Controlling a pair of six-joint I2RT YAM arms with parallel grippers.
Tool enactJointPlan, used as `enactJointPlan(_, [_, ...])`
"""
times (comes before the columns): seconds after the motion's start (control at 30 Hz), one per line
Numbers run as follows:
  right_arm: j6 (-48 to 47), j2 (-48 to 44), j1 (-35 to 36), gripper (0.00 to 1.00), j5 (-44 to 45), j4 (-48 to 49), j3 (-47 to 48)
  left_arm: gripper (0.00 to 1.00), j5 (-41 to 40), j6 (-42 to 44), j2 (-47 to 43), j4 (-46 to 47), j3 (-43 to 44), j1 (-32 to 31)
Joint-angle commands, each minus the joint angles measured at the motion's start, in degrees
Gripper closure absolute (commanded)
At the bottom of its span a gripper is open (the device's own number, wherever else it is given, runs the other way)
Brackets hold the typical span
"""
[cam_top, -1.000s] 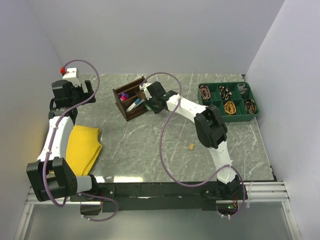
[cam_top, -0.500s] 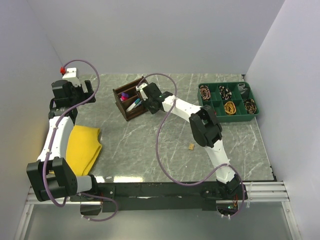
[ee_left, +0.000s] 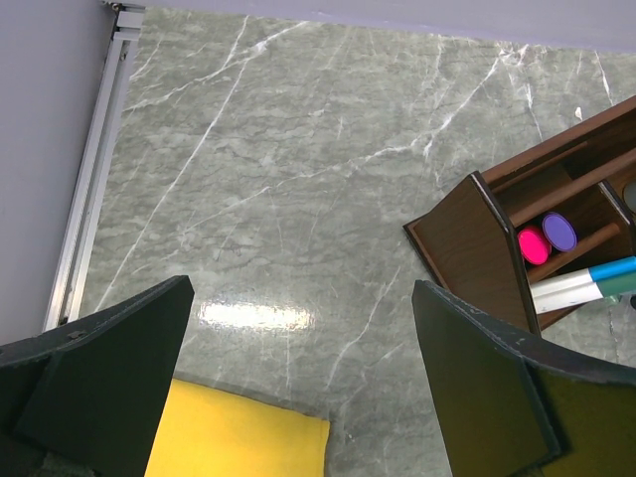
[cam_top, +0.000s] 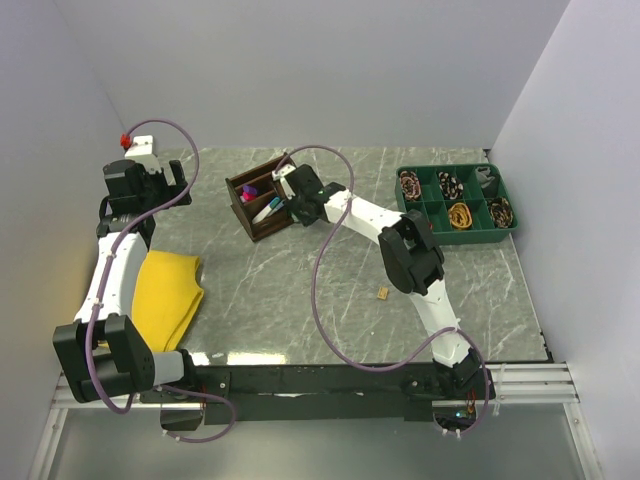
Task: Sort the stationery into containers
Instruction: Place the stationery in the storage box.
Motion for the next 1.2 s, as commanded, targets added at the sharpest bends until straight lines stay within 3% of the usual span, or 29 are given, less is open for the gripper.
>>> enactJointPlan(0.0, [0.25, 0.82, 0.55, 0.95, 1.45, 2.55, 3.59, 0.01, 0.56, -0.84, -0.11, 2.07, 0.07, 0.29])
enactJointPlan(0.47, [0.86, 1.87, 1.34, 0.9, 1.98, 3.26, 4.12, 0.01, 1.35, -1.1, 0.07, 1.99, -0.02, 0.29])
enactJointPlan(0.8, [0.87, 1.61, 1.96, 0.66, 3.12, 3.87, 3.94, 0.01, 1.61, -1.1, -0.11, 2.16, -0.64, 0.37])
enactJointPlan(1.17, [1.13, -0.58, 1.96, 0.64, 4.09, 3.79, 1.83, 0.0, 2.32, -1.8, -0.46, 2.77, -1.43, 0.29])
